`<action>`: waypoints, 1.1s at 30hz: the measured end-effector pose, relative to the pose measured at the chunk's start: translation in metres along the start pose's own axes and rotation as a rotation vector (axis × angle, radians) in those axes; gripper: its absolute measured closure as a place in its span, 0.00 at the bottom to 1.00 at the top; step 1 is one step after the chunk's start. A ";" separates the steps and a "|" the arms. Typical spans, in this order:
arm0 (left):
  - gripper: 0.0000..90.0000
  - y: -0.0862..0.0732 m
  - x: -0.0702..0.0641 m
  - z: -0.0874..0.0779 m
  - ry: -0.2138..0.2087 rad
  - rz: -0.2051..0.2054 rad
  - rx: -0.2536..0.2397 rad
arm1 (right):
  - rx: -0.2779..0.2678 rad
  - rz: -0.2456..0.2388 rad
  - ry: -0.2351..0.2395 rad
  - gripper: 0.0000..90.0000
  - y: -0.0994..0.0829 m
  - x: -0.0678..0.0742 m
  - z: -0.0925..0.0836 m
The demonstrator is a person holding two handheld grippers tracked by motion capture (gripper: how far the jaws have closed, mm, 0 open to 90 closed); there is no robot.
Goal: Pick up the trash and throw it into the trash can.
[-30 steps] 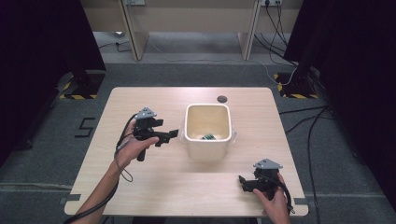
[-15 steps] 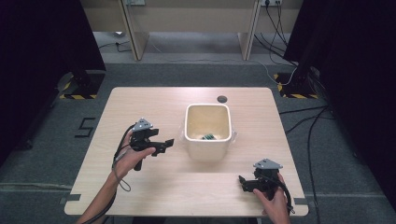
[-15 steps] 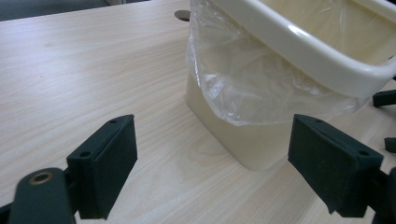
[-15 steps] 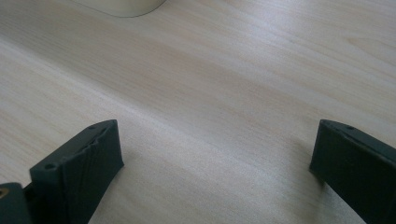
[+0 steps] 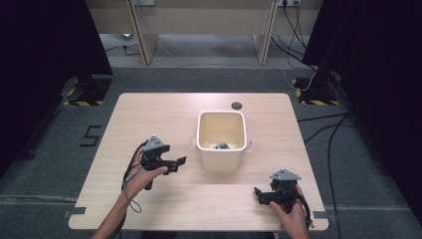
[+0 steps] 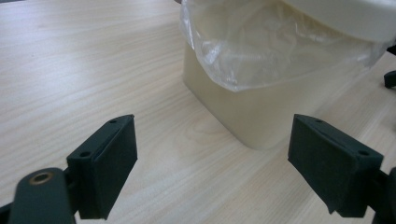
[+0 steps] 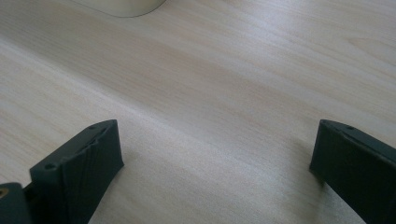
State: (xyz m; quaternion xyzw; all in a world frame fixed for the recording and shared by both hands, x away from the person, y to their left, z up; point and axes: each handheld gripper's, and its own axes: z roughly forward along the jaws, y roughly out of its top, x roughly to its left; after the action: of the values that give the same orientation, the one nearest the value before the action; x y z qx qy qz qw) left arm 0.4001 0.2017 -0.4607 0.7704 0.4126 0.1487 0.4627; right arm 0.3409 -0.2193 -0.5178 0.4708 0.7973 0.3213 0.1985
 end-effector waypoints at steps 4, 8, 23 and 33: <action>0.17 -0.007 -0.002 0.002 0.006 0.005 0.006 | -0.002 0.000 0.000 0.02 0.000 0.000 0.000; 0.17 -0.013 -0.002 0.004 0.010 0.007 0.007 | 0.000 0.000 0.000 0.02 0.000 0.000 0.000; 0.17 -0.044 -0.001 0.013 0.020 0.030 0.075 | 0.000 0.000 0.000 0.02 0.000 0.000 0.000; 0.17 -0.054 0.001 0.012 0.032 0.025 0.092 | -0.002 0.001 0.000 0.02 0.000 0.000 0.000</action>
State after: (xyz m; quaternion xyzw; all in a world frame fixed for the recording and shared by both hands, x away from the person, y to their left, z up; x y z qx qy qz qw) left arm 0.3813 0.2081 -0.5127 0.7935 0.4167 0.1477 0.4182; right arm 0.3410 -0.2192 -0.5179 0.4709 0.7969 0.3222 0.1988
